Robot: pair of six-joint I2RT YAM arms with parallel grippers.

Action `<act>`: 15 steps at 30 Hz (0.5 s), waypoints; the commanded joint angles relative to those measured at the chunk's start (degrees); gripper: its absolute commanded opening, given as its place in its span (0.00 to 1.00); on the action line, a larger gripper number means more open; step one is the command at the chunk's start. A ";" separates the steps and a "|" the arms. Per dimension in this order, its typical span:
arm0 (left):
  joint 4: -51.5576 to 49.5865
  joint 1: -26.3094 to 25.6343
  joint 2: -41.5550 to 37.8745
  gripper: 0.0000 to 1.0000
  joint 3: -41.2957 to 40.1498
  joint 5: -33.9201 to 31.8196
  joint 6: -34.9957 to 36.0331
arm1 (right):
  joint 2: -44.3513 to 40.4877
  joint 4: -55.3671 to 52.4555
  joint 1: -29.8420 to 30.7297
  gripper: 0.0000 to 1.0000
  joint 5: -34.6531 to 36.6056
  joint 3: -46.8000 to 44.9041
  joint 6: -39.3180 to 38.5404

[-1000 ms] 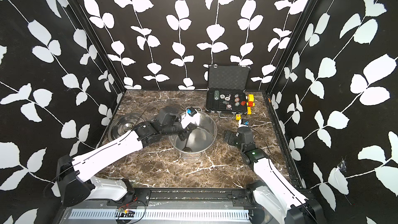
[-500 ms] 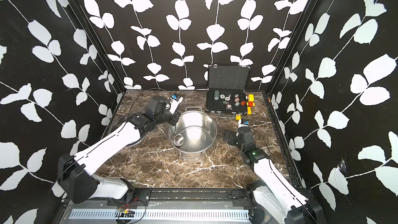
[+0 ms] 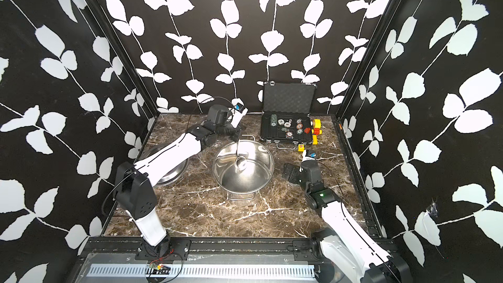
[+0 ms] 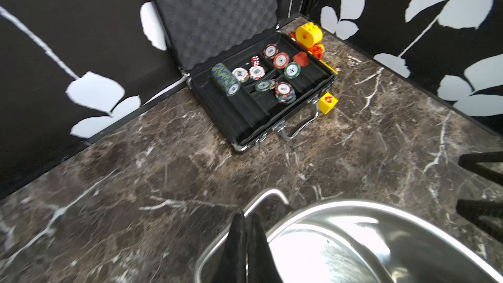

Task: Stir the soup with a spoon
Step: Stir the soup in the pan with a stick.

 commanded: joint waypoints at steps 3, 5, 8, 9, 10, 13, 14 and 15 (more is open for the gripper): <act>1.93 -3.51 1.73 0.00 4.73 4.18 0.16 | -1.06 -0.29 0.37 0.99 1.43 -0.80 -1.01; 1.34 -5.84 2.54 0.00 5.91 4.71 0.67 | -0.96 0.04 0.31 0.99 1.44 -0.87 -0.94; 0.67 -8.75 3.33 0.00 7.07 5.47 1.49 | -0.52 0.34 0.37 0.99 1.21 -0.81 -0.76; 0.61 -9.56 3.40 0.00 7.19 5.90 1.55 | -0.35 0.40 0.32 0.99 1.12 -0.79 -0.75; 0.53 -10.35 3.37 0.00 7.22 6.24 1.49 | -0.26 0.51 0.36 0.99 0.98 -0.80 -0.67; 0.08 -12.44 2.69 0.00 6.42 7.26 1.91 | -0.18 0.46 0.38 0.99 0.92 -0.71 -0.66; -0.06 -13.28 2.26 0.00 5.95 7.54 2.16 | -0.30 0.43 0.38 0.99 0.99 -0.70 -0.70; -0.24 -13.99 1.72 0.00 5.23 7.79 2.44 | -0.35 0.42 0.31 0.99 0.99 -0.70 -0.74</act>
